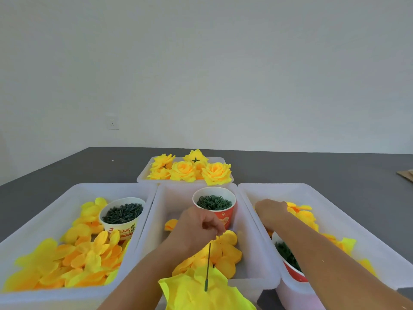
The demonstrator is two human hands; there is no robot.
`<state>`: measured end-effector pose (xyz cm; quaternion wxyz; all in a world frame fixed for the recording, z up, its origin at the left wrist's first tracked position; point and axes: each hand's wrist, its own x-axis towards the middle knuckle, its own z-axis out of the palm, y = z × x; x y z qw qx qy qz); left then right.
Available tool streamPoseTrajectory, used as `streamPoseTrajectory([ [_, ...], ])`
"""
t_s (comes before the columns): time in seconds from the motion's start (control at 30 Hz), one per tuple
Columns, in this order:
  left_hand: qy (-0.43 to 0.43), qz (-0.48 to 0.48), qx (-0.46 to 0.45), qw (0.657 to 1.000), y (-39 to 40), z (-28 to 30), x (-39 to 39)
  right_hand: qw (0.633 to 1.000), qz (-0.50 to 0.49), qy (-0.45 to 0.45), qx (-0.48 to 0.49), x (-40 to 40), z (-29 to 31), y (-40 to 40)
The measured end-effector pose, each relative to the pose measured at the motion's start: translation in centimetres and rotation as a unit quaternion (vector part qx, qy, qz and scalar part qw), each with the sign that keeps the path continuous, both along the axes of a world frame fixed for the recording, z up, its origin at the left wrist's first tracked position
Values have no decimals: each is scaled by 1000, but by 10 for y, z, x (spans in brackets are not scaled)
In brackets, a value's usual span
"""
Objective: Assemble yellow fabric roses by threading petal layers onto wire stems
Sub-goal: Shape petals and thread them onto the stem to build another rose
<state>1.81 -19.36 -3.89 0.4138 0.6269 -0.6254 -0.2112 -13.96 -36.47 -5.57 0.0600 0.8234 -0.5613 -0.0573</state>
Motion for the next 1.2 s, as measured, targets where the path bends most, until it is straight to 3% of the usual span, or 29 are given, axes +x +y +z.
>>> streamPoseTrajectory([
  [0.17,-36,-2,-11,999,1,-3,2,1000,14,-19,18,-1,5,-6],
  [0.27,-38,4,-12,999,2,-3,5,990,-27,-138,4,-11,17,-8],
  [0.33,-35,11,-16,999,3,-3,6,962,-62,-264,-12,-20,27,-9],
  [0.5,-22,22,-14,999,2,-2,6,832,-82,-549,15,-40,35,-4],
  [0.7,13,29,-14,999,5,-1,6,658,-107,-737,117,-47,40,10],
  [0.77,38,28,-13,999,6,0,7,590,-61,-785,177,-47,49,22],
  [0.83,100,36,-17,994,6,1,7,552,4,-802,227,-47,58,35],
  [1.07,309,-17,-19,951,15,33,7,573,145,-730,345,-18,79,86],
  [1.2,357,-74,-21,931,29,51,12,595,177,-692,369,3,81,110],
])
